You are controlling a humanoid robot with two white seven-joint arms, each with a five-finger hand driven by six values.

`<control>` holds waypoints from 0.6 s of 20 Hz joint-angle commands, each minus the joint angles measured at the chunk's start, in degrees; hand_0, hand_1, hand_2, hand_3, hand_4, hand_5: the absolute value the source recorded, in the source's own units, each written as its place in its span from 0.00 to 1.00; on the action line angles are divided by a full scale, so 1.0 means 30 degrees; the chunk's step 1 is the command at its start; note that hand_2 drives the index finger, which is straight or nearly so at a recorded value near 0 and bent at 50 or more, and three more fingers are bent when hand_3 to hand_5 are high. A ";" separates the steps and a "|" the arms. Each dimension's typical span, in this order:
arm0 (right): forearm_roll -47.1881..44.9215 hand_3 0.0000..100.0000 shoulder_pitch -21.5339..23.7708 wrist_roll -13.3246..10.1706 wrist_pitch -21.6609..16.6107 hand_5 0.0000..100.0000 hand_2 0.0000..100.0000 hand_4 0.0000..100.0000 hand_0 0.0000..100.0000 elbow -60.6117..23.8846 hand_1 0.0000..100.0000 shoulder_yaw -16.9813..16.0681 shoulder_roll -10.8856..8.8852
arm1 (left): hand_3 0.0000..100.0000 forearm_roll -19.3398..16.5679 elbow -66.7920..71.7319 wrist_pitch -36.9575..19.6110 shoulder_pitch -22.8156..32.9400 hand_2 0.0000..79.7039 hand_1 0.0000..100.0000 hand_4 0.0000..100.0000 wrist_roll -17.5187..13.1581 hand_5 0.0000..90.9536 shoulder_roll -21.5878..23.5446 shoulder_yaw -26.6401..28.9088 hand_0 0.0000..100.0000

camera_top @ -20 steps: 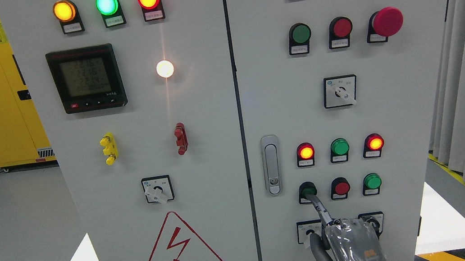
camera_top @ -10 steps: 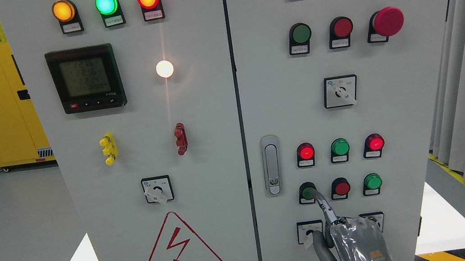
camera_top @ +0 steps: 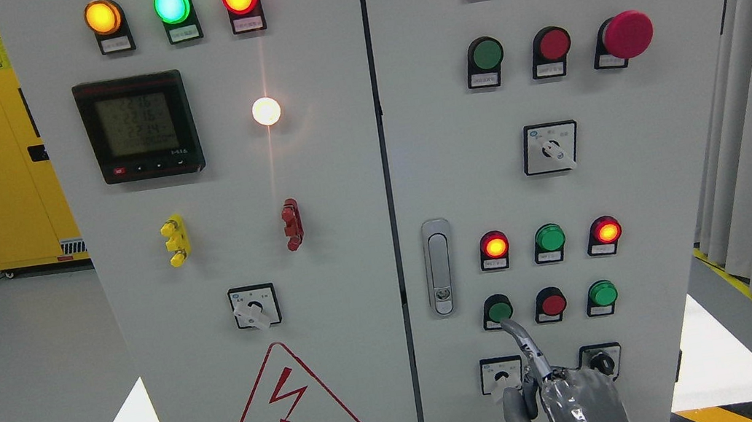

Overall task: Press green start button
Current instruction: 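Release the green button and pull the right hand back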

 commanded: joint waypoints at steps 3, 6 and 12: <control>-0.9593 0.24 0.0888 0.2337 -0.1093 0.29 0.00 0.29 0.80 -0.0731 0.83 0.0815 -0.0548 | 0.00 0.0002 0.0000 0.0004 0.0011 0.00 0.56 0.00 -0.0009 0.00 -0.0008 -0.0018 0.12; -1.2882 0.06 0.1063 0.3135 -0.1125 0.07 0.00 0.08 0.79 -0.1024 0.81 0.0873 -0.0839 | 0.00 -0.0027 0.0000 0.0004 0.0011 0.00 0.56 0.00 -0.0009 0.00 -0.0009 0.0011 0.12; -1.5086 0.00 0.1035 0.3165 -0.1008 0.00 0.00 0.00 0.83 -0.1024 0.79 0.1284 -0.1574 | 0.00 0.0002 0.0000 0.0004 0.0011 0.00 0.56 0.00 -0.0009 0.00 -0.0009 0.0011 0.12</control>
